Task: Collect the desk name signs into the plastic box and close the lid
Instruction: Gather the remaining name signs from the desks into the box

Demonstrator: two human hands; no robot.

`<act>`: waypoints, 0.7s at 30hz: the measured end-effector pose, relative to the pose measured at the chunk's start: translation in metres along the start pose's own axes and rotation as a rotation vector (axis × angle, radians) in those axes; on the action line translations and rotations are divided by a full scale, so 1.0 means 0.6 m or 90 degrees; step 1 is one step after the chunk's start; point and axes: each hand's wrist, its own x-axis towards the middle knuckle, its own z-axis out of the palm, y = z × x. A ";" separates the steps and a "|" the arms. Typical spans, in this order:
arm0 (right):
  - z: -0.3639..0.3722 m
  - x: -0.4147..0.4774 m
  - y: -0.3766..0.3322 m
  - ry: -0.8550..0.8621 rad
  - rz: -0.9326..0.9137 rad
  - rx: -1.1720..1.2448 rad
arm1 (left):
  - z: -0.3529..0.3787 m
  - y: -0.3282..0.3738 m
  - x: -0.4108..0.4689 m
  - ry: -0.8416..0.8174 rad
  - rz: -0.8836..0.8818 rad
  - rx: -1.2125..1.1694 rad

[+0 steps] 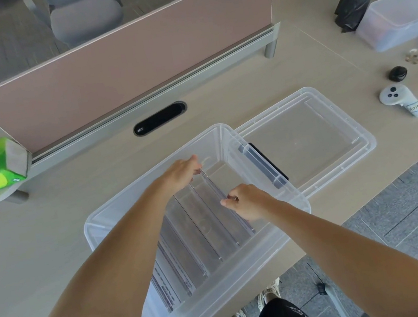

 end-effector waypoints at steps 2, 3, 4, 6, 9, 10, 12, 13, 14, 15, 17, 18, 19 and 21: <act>-0.002 0.000 0.000 -0.003 -0.001 0.001 | -0.001 0.003 -0.002 -0.008 -0.005 0.011; -0.003 0.001 0.000 -0.005 -0.002 0.004 | -0.002 0.004 -0.002 -0.011 -0.008 0.017; -0.004 0.001 0.001 -0.006 -0.003 0.006 | -0.003 0.005 -0.003 -0.013 -0.011 0.021; -0.003 0.001 0.002 -0.004 -0.004 0.005 | -0.003 0.007 -0.004 -0.014 -0.014 0.021; 0.000 0.004 0.005 0.003 -0.003 0.006 | -0.004 0.009 -0.007 -0.017 -0.018 0.028; -0.001 0.005 0.005 0.002 -0.004 0.010 | -0.004 0.010 -0.008 -0.018 -0.018 0.030; -0.001 0.008 0.006 -0.006 -0.004 0.018 | -0.005 0.012 -0.011 -0.020 -0.017 0.032; -0.002 0.009 0.006 -0.008 -0.005 0.019 | -0.004 0.013 -0.012 -0.019 -0.019 0.034; -0.002 0.009 0.006 -0.008 -0.008 0.018 | -0.004 0.013 -0.013 -0.017 -0.019 0.035; -0.002 0.009 0.005 -0.008 -0.009 0.018 | -0.004 0.012 -0.014 -0.015 -0.022 0.037; -0.004 0.007 0.003 -0.012 -0.003 0.011 | -0.004 0.012 -0.017 -0.008 -0.027 0.042; -0.006 0.004 0.001 -0.017 0.000 0.002 | -0.005 0.013 -0.020 -0.006 -0.027 0.045; -0.008 0.003 -0.002 -0.017 0.003 -0.009 | -0.006 0.013 -0.023 -0.001 -0.023 0.050; -0.015 0.001 -0.008 0.000 0.000 -0.035 | -0.010 0.013 -0.029 0.019 -0.002 0.046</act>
